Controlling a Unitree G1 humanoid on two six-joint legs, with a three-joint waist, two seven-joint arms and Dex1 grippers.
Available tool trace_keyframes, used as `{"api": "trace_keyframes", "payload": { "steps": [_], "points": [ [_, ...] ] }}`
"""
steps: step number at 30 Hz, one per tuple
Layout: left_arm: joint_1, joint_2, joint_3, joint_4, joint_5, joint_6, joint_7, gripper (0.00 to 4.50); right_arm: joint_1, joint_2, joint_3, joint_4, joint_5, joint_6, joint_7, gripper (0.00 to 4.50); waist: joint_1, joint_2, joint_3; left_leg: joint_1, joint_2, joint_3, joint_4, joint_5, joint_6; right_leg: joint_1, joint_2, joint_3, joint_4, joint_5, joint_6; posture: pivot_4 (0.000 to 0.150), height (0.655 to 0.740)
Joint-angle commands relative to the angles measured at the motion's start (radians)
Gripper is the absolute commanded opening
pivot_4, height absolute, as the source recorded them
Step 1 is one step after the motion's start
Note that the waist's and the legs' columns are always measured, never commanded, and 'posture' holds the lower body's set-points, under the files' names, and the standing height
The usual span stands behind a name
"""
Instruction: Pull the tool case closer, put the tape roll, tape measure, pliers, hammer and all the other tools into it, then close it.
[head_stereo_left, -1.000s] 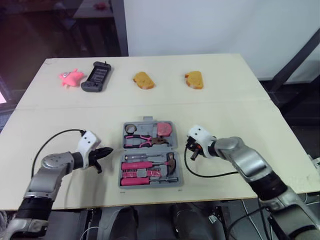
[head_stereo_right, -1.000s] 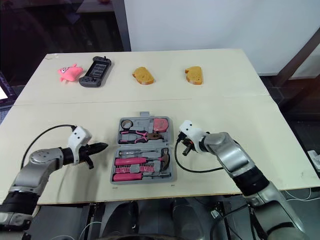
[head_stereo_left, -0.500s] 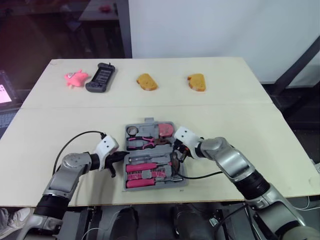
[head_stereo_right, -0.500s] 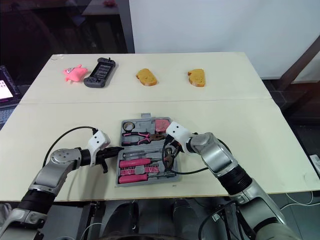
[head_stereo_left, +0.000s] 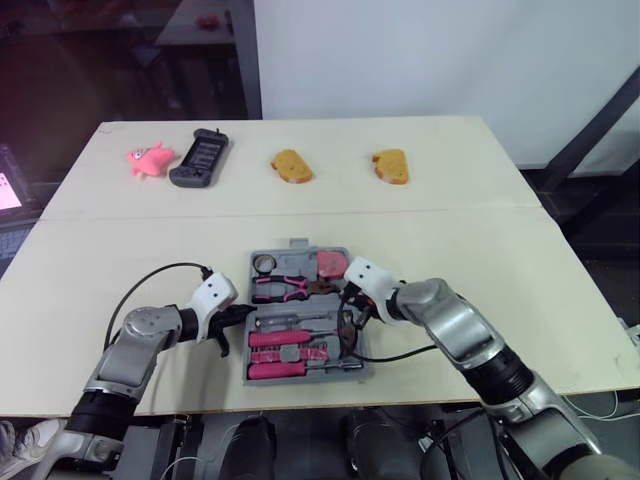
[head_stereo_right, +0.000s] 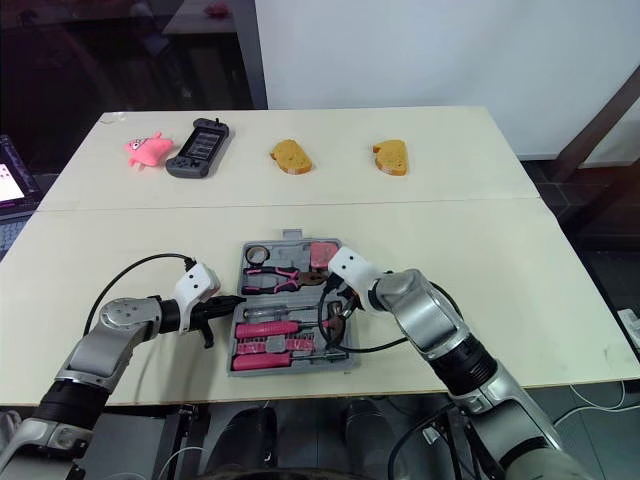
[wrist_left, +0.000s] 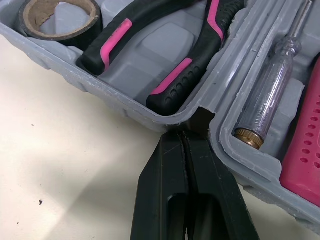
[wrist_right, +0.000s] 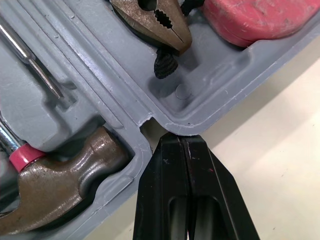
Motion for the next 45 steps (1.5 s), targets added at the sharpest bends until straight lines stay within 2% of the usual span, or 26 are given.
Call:
{"api": "trace_keyframes", "payload": {
  "steps": [1,6,14,36,40,45],
  "points": [
    [0.06,-0.01,-0.085,-0.071,-0.012,0.009,-0.063,0.03,0.048,0.047,0.118,-0.126,0.073,0.031,0.047,0.0,-0.002,0.0,0.0,0.0,0.0,0.0,-0.001,0.0,0.0,0.0,0.0,0.0,0.0,0.0,0.0,0.15,0.74],
    [0.125,0.022,-0.068,-0.114,-0.022,0.019,-0.059,0.03,0.088,0.051,0.102,-0.186,0.077,0.099,0.024,0.0,-0.001,0.0,-0.004,0.0,0.0,0.0,-0.002,0.0,0.0,0.0,0.0,0.0,-0.001,-0.002,0.0,0.15,0.74],
    [0.143,0.029,-0.047,-0.136,-0.033,0.043,-0.046,0.03,0.089,0.052,0.106,-0.21,0.088,0.157,0.026,0.0,-0.001,0.0,-0.005,0.001,0.0,0.0,-0.001,0.0,0.0,0.001,0.0,0.0,-0.001,-0.002,0.0,0.15,0.74],
    [0.166,0.05,-0.026,-0.159,-0.039,0.074,-0.028,0.03,0.084,0.055,0.1,-0.18,0.072,0.13,0.009,0.0,-0.003,0.0,-0.006,0.002,0.0,0.0,-0.002,0.0,0.0,0.001,0.0,0.0,-0.001,-0.002,-0.001,0.15,0.74],
    [0.143,0.076,0.031,-0.134,-0.027,0.068,0.008,0.03,0.087,0.041,0.03,-0.194,0.077,0.114,0.007,0.0,-0.003,0.0,-0.006,0.002,0.0,0.0,-0.003,0.0,0.0,0.0,0.0,0.0,-0.001,-0.003,-0.001,0.15,0.74],
    [0.156,0.173,0.142,-0.154,-0.081,0.071,-0.03,0.03,0.114,-0.066,-0.067,-0.245,0.102,0.063,0.039,0.0,-0.003,-0.001,-0.005,-0.003,0.001,0.0,-0.003,0.0,0.0,-0.006,0.0,0.0,-0.001,-0.002,-0.001,0.15,0.74]
  ]
}}
